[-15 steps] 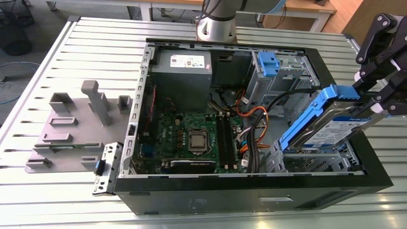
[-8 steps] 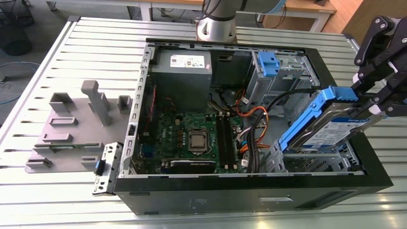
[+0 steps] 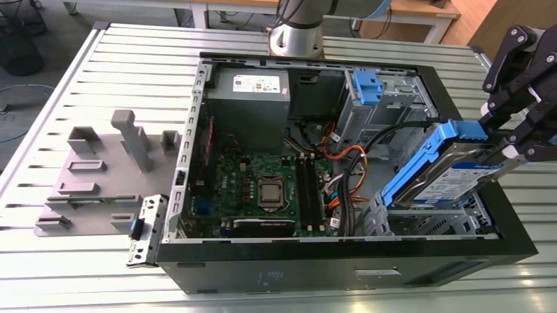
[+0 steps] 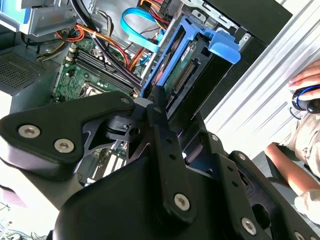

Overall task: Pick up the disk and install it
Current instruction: 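Insert the disk into the insertion slot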

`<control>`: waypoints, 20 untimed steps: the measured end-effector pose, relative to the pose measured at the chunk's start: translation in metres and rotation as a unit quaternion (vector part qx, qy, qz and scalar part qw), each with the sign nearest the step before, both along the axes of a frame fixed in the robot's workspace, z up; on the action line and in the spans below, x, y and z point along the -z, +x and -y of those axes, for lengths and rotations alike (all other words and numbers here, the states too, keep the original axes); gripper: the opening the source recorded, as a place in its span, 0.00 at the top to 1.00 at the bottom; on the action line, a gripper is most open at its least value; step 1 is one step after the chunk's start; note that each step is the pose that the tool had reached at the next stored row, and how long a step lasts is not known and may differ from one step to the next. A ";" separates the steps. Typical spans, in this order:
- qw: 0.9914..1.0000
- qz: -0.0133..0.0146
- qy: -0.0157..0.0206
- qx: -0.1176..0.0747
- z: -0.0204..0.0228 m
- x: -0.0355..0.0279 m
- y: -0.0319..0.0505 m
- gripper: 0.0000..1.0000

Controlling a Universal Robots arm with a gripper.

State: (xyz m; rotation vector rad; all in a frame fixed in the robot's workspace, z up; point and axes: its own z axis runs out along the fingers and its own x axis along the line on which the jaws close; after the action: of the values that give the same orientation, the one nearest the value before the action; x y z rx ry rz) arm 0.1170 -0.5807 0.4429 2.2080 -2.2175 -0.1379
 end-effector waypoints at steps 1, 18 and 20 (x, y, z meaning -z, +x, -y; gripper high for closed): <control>1.000 0.000 0.000 0.000 0.0000 0.0000 0.0000 0.65; 1.000 0.000 0.000 0.000 0.0000 0.0274 0.0000 0.65; 1.000 0.000 0.000 0.000 0.0000 0.0310 0.0000 0.65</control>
State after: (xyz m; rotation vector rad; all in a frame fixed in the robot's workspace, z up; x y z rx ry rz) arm 0.1170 -0.5807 0.4118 2.2079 -2.2173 -0.1373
